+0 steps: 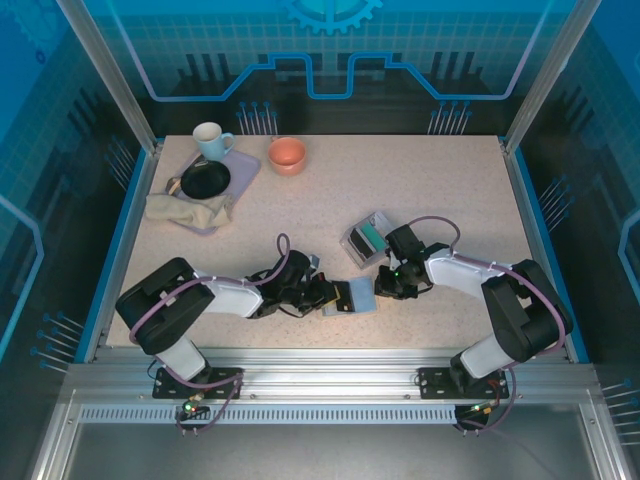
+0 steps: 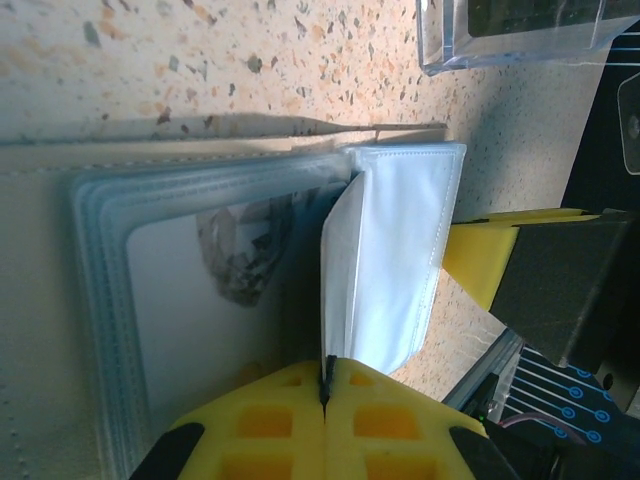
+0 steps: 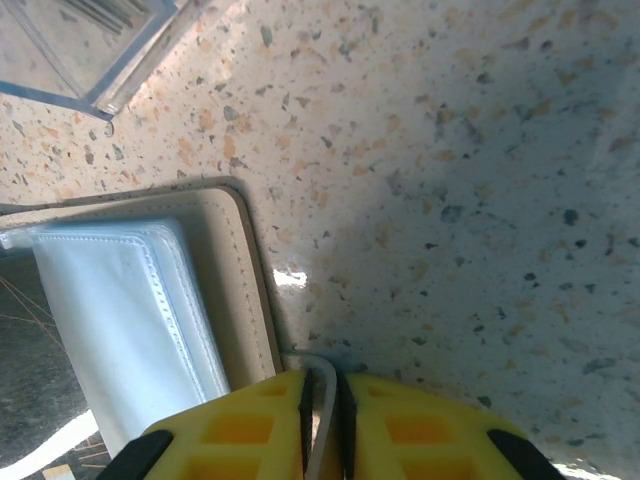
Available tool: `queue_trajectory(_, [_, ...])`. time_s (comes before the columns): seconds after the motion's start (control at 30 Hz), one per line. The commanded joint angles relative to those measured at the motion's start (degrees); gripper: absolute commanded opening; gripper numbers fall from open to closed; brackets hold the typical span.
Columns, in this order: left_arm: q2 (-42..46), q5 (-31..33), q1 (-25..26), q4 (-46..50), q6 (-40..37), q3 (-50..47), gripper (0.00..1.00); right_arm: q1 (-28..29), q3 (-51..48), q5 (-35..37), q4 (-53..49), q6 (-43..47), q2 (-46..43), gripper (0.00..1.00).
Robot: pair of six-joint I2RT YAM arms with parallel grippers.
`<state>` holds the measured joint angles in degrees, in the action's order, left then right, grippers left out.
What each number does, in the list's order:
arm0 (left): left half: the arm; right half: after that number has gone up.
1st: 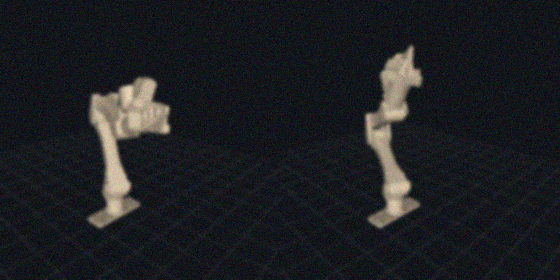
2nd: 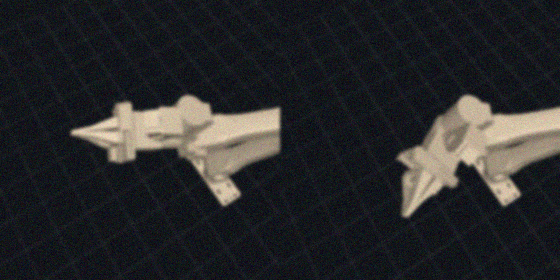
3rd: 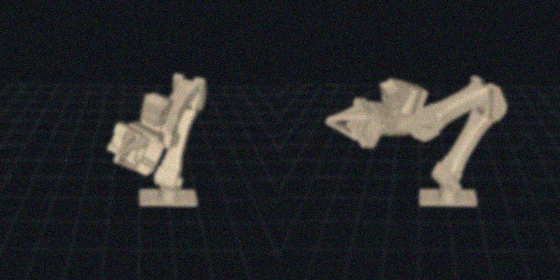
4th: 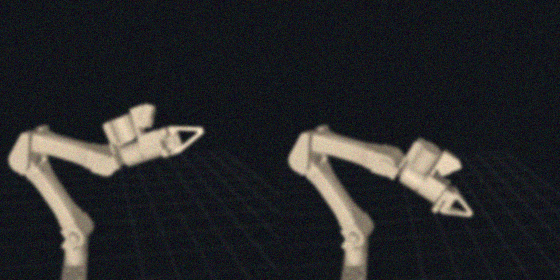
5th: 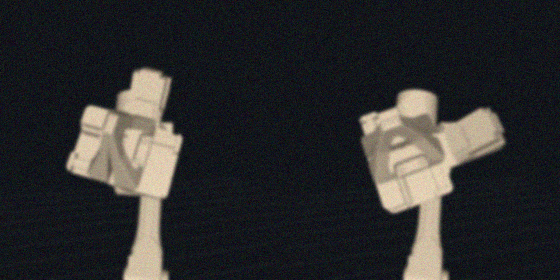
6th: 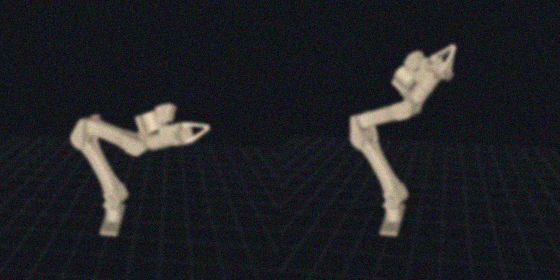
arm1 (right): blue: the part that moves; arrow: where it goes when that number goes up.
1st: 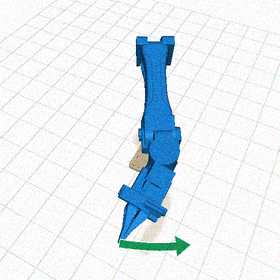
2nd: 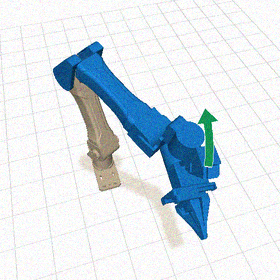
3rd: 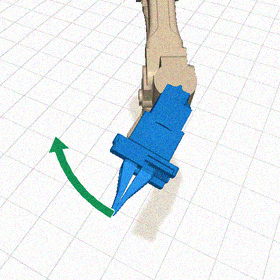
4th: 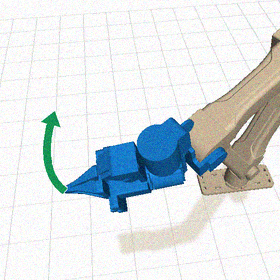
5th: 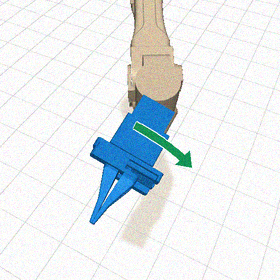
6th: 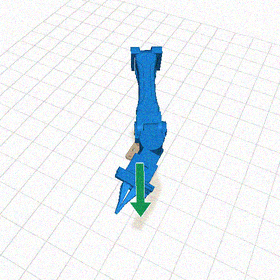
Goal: Put the credit cards into the card holder
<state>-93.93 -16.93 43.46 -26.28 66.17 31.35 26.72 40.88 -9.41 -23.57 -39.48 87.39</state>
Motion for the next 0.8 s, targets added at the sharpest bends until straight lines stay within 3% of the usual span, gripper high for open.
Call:
queue_trajectory(0.0, [-1.72,-1.16,0.66,1.04,0.85,0.39,0.04,2.64,-1.43,-2.1,0.28,-0.26,3.48,0.17])
queue_trajectory(0.77, [-7.03,-6.7,1.6,7.71,-7.19,9.95,0.1,2.7,-1.47,-2.87,0.85,-0.5,3.4,0.17])
